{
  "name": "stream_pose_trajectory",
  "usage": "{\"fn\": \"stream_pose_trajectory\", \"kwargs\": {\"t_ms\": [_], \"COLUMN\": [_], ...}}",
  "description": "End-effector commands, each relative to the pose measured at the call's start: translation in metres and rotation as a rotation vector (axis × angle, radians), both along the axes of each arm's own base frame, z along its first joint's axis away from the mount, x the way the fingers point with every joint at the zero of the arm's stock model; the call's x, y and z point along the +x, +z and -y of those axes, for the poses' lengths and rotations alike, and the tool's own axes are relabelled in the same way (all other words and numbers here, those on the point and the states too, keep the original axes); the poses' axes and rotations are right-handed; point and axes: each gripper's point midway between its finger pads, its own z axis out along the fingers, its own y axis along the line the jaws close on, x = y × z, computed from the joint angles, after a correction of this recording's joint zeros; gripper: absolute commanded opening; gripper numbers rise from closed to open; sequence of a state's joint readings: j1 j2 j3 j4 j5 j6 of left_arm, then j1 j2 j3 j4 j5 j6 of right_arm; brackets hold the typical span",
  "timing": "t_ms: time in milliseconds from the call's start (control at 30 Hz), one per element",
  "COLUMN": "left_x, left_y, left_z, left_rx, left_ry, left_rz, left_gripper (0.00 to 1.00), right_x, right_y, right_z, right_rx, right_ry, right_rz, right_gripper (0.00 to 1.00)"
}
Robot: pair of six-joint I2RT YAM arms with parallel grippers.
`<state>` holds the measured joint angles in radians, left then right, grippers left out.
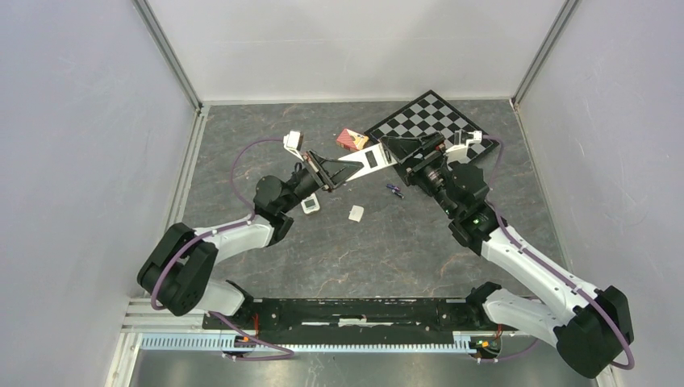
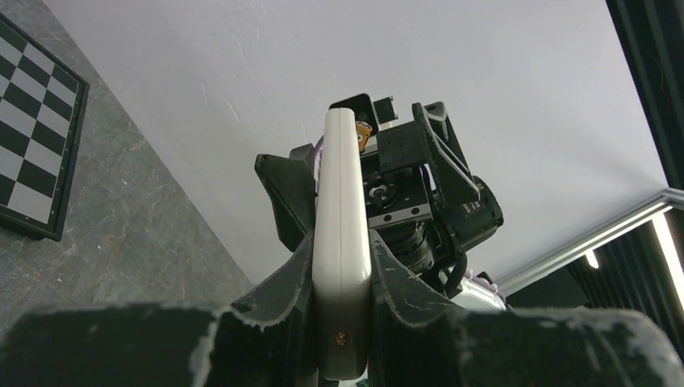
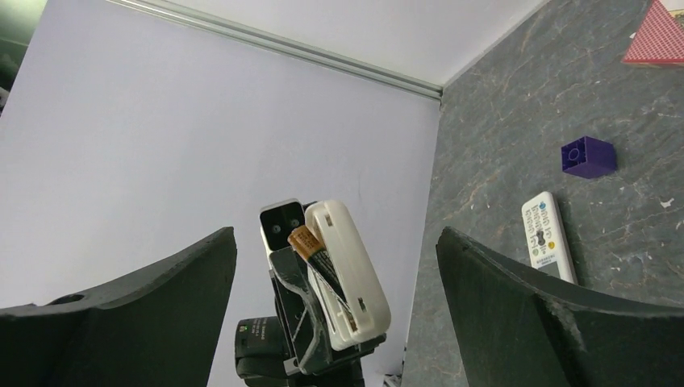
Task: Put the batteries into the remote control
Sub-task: Load the battery into the remote control.
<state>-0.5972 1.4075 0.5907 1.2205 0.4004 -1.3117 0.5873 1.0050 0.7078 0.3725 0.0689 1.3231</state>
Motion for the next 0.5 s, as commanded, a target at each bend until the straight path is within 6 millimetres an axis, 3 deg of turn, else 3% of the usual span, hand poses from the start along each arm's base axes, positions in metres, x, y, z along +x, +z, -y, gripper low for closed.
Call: {"fn": "stream_pose_trajectory", "kwargs": {"t_ms": [0, 467], "left_x": [-0.0063, -0.0089], "left_y": [0.0207, 0.023], "left_z": [0.0056, 0.0076], "left_rx": [0.0, -0.011], "left_ry": [-0.025, -0.041], "left_rz": [0.127, 0.144], "left_gripper": [0.02, 0.02], "right_x": [0.0014, -0.0076], "right_y": [0.0343, 0.0366], "right_z": [-0.0066, -0.01], "right_rx": [0.062, 0.136], "right_ry": [0.022, 0.072], "right_rz": [0.058, 0.027], "right_gripper": [0.98, 0.78]}}
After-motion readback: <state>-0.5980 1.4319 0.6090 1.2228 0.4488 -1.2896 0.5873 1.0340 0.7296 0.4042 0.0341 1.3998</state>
